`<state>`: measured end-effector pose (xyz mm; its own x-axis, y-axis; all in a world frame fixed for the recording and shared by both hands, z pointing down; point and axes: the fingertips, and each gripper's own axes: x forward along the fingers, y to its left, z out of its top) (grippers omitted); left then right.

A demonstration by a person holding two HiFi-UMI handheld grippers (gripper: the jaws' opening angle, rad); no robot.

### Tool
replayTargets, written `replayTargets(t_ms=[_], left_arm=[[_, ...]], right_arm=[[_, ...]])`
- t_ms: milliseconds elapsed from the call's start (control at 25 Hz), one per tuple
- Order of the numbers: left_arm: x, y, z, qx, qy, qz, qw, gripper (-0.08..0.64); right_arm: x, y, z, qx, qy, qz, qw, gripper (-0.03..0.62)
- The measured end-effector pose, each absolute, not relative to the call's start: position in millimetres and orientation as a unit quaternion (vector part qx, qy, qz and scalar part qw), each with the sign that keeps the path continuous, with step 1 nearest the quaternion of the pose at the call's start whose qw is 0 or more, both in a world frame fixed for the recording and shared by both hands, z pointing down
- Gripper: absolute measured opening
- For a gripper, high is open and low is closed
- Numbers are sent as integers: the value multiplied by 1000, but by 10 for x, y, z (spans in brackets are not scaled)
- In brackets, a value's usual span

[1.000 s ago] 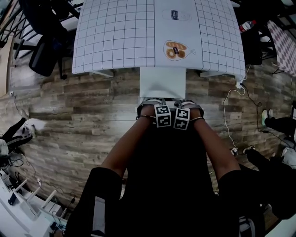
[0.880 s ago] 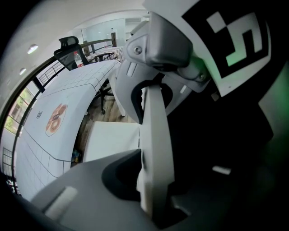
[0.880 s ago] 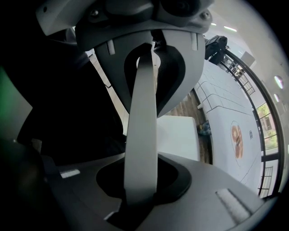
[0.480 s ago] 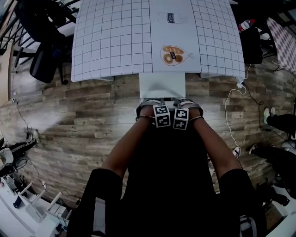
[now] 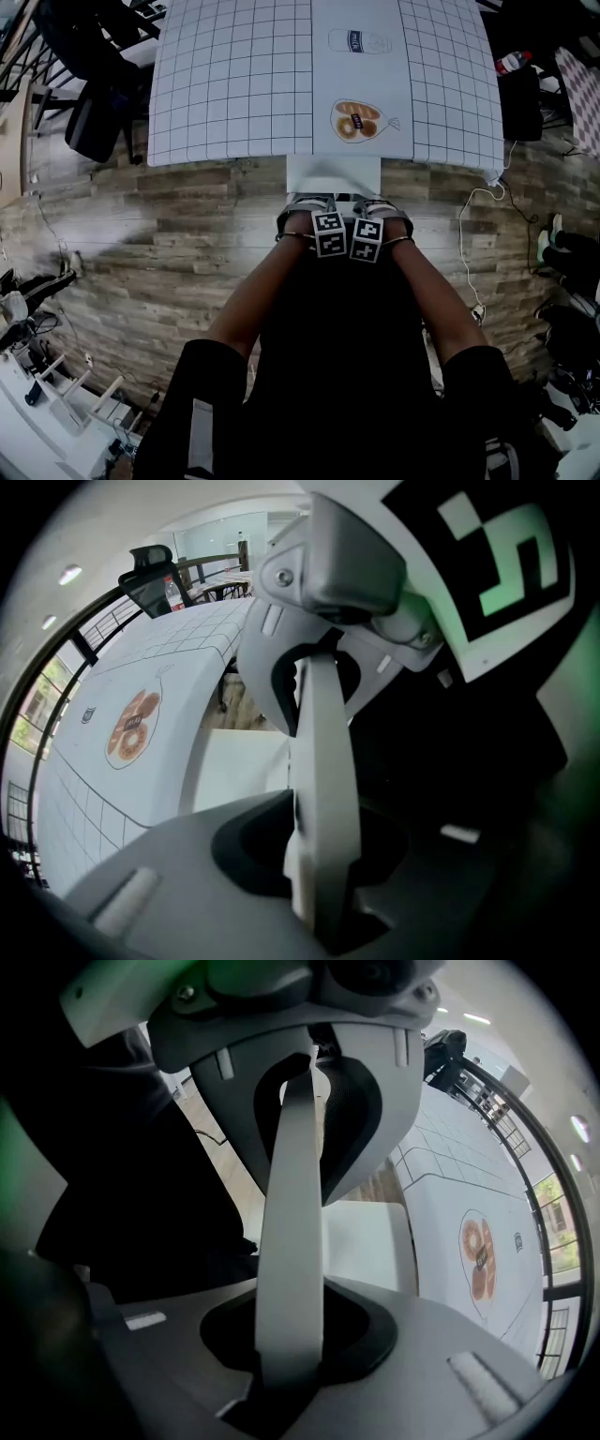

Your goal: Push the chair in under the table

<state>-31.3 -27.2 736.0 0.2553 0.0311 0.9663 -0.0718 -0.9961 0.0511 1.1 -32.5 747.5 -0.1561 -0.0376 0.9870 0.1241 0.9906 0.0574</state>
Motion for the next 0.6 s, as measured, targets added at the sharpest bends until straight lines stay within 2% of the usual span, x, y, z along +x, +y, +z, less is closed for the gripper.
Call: replayTargets(t_ms=[280, 600], left_arm=[[-328, -535, 7357, 785, -12, 618, 36, 90], [-300, -906, 7357, 788, -29, 610, 82, 94]], right_arm=[[-1, -593, 7467, -32, -758, -63, 648, 87], [20, -972, 7475, -42, -760, -72, 645, 85]])
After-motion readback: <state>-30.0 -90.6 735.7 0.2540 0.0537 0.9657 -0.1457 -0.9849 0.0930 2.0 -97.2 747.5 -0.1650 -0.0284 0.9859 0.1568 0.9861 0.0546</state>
